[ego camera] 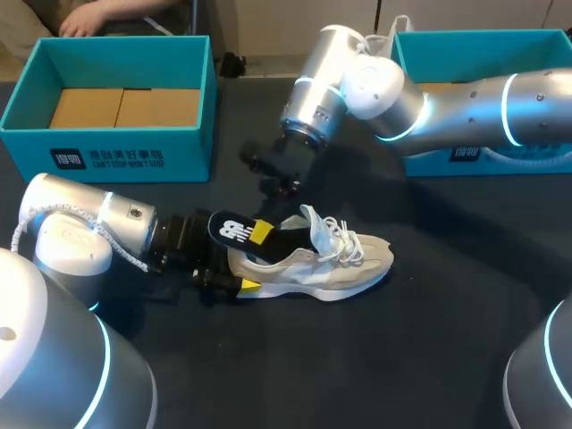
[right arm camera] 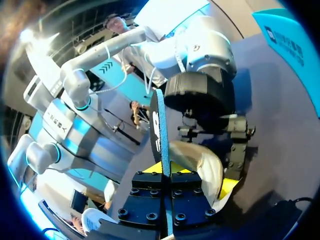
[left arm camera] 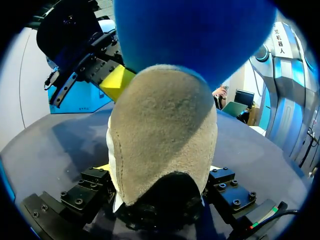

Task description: Take the shoe out of the shoebox, open the shoe tongue, remove and reinsert the insole, then place the shoe into the shoebox

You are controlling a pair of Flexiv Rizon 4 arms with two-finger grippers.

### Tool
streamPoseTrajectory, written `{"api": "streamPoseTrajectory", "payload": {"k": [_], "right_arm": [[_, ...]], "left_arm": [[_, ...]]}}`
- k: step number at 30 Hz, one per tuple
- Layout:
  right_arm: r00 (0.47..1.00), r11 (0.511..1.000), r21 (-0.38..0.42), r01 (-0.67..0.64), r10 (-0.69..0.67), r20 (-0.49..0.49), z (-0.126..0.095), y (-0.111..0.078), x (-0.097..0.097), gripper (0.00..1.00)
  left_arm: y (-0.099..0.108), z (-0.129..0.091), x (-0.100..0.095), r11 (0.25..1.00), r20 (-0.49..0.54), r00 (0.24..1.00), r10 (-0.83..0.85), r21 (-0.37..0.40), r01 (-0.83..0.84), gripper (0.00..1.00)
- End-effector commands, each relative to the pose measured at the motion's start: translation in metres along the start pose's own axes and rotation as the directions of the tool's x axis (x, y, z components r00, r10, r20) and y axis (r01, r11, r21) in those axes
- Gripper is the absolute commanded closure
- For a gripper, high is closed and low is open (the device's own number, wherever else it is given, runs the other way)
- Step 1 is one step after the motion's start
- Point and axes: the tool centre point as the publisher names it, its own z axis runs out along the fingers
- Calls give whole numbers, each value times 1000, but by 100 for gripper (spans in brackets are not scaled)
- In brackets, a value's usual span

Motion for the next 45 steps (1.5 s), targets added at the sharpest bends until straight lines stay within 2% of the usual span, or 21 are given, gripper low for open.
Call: {"api": "streamPoseTrajectory", "payload": {"k": [1, 6, 12, 22, 25, 45], "right_arm": [[996, 1000, -17, 20, -19, 82, -7, 7, 19, 100], [974, 994, -75, 83, -65, 215, -20, 23, 25, 100], [923, 969, -149, 197, -132, 360, -37, 47, 25, 100], [868, 938, -226, 263, -127, 481, -69, 73, 33, 100], [844, 930, -216, 297, -149, 515, -79, 80, 33, 100], [844, 930, -216, 297, -149, 515, -79, 80, 33, 100]], "left_arm": [[1, 1, 0, 1000, -2, 1000, -1, -4, 1, 100], [1, 1, 0, 1000, -2, 1000, -1, -4, 1, 100], [1, 1, 0, 1000, -2, 1000, -1, -4, 1, 100], [1, 1, 0, 1000, -2, 1000, -1, -4, 1, 100], [1, 1, 0, 1000, -2, 1000, -1, -4, 1, 100], [1, 1, 0, 1000, -2, 1000, -1, -4, 1, 100]]}}
